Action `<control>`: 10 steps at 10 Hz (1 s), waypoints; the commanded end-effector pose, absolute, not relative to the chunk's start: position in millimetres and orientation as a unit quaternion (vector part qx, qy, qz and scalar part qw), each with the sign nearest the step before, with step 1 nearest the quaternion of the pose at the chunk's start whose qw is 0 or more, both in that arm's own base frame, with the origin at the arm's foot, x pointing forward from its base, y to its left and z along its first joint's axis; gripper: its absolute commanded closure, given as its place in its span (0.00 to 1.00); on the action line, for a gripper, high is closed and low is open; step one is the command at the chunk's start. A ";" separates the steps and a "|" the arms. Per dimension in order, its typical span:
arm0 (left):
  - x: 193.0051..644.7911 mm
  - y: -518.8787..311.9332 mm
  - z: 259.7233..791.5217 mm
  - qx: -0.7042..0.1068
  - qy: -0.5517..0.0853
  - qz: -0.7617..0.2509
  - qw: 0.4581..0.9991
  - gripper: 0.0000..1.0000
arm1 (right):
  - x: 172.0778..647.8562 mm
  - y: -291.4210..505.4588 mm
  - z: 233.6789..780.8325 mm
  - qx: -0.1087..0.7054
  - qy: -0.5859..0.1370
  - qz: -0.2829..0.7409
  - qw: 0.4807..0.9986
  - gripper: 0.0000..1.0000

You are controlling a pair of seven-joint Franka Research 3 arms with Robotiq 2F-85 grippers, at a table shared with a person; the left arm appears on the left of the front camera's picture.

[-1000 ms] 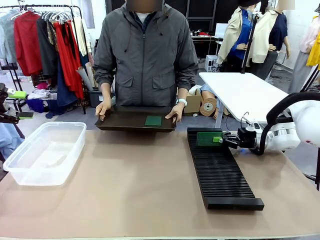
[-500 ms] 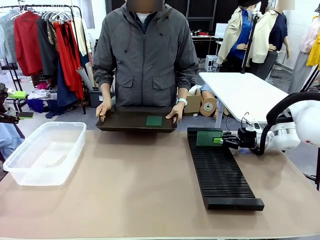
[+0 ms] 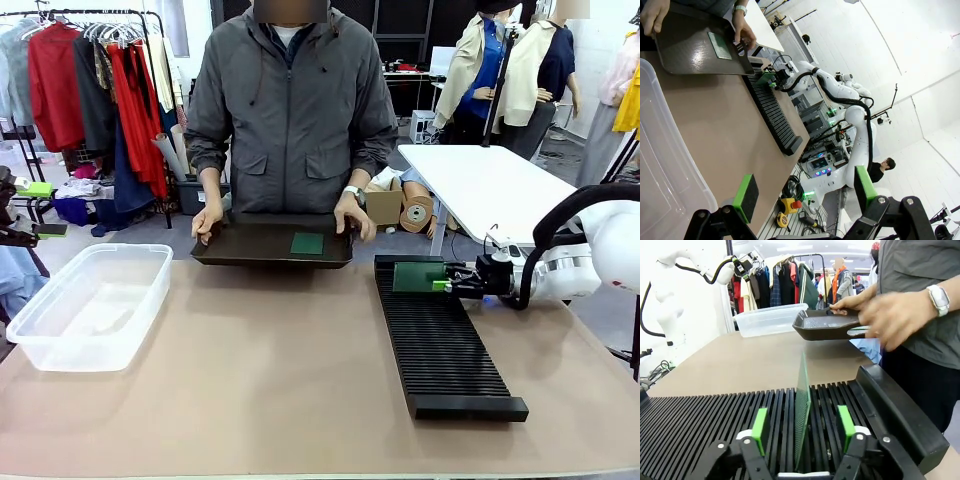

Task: Sort PCBs into racks and boxes based on the side picked up.
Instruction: If the short side of the Blank PCB is picked up, insert it into the PCB Rack ; if the long side is picked up, place it in the Organizing box.

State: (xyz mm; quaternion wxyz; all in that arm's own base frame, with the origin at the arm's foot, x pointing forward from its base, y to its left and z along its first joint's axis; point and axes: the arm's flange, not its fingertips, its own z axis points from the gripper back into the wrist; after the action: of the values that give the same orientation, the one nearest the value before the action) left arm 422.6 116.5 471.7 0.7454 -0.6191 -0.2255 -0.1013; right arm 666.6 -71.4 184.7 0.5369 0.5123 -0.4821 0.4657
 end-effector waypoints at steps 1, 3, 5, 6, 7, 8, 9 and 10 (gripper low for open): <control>421.7 116.6 473.0 -0.620 -0.226 -0.103 0.745 0.00 | 661.6 -69.7 189.7 0.506 -0.477 0.474 0.541 0.00; 421.7 116.6 473.0 -0.620 -0.226 -0.103 0.745 0.00 | 661.3 -69.1 194.2 0.506 -0.478 0.473 0.540 0.00; 421.7 116.6 473.0 -0.620 -0.226 -0.103 0.745 0.00 | 666.7 -71.7 185.4 0.512 -0.482 0.466 0.537 0.00; 421.7 116.6 473.0 -0.620 -0.226 -0.103 0.745 0.00 | 666.7 -71.7 185.4 0.512 -0.482 0.466 0.537 0.00; 421.7 116.6 473.0 -0.620 -0.226 -0.103 0.745 0.00 | 666.7 -71.7 185.4 0.512 -0.482 0.466 0.537 0.00; 421.7 116.6 473.0 -0.620 -0.226 -0.103 0.745 0.00 | 666.7 -71.7 185.4 0.512 -0.482 0.466 0.537 0.00; 421.7 116.6 473.0 -0.620 -0.226 -0.103 0.745 0.00 | 666.7 -71.7 185.4 0.512 -0.482 0.466 0.537 0.00; 421.7 116.6 473.0 -0.620 -0.226 -0.103 0.745 0.00 | 666.7 -71.7 185.4 0.512 -0.482 0.466 0.537 0.00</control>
State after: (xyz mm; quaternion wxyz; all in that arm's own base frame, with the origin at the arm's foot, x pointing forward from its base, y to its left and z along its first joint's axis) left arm 422.6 116.5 471.7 0.7454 -0.6191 -0.2255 -0.1013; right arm 666.4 -72.8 184.8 0.5369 0.5119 -0.4831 0.4651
